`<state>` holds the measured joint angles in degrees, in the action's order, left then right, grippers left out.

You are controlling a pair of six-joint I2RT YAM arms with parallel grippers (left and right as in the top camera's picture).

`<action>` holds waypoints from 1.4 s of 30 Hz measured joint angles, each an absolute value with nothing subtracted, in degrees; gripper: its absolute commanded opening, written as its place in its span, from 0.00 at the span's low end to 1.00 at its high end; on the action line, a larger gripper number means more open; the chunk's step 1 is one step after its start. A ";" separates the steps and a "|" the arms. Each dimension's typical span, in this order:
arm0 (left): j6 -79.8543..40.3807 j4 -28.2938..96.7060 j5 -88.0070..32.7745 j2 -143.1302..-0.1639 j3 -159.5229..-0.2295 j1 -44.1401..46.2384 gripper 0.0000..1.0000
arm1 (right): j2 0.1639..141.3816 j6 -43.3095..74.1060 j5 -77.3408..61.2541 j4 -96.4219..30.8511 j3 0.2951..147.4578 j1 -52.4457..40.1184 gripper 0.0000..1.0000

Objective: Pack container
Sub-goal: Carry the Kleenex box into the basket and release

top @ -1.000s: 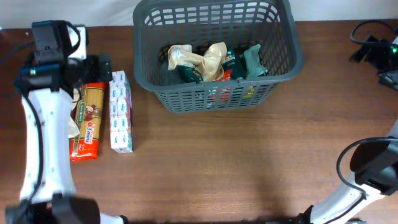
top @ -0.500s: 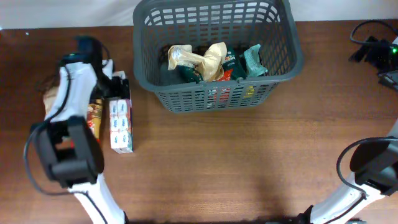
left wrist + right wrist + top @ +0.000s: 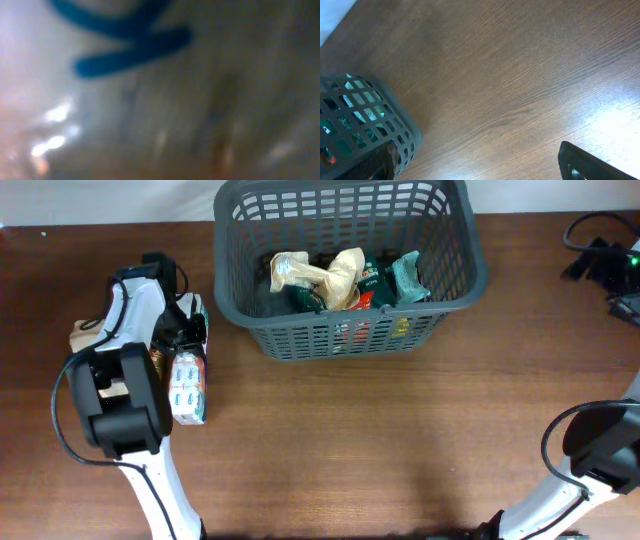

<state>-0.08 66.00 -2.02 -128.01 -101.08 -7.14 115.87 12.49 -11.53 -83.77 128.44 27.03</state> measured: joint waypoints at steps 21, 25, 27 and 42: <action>35.70 76.99 -9.76 -126.13 -179.65 4.27 0.02 | 115.87 12.86 -11.55 -83.77 128.44 27.03 0.99; 48.60 78.13 -13.32 -125.97 -176.96 13.91 0.02 | 115.87 12.88 -11.53 -83.77 128.44 27.03 0.99; 52.77 78.50 -14.26 -126.04 -173.56 17.67 0.02 | 115.87 12.91 -11.55 -83.77 128.44 27.03 0.99; 64.45 68.07 -14.57 -127.59 -136.20 24.84 0.48 | 115.87 12.91 -11.55 -83.77 128.44 27.03 0.99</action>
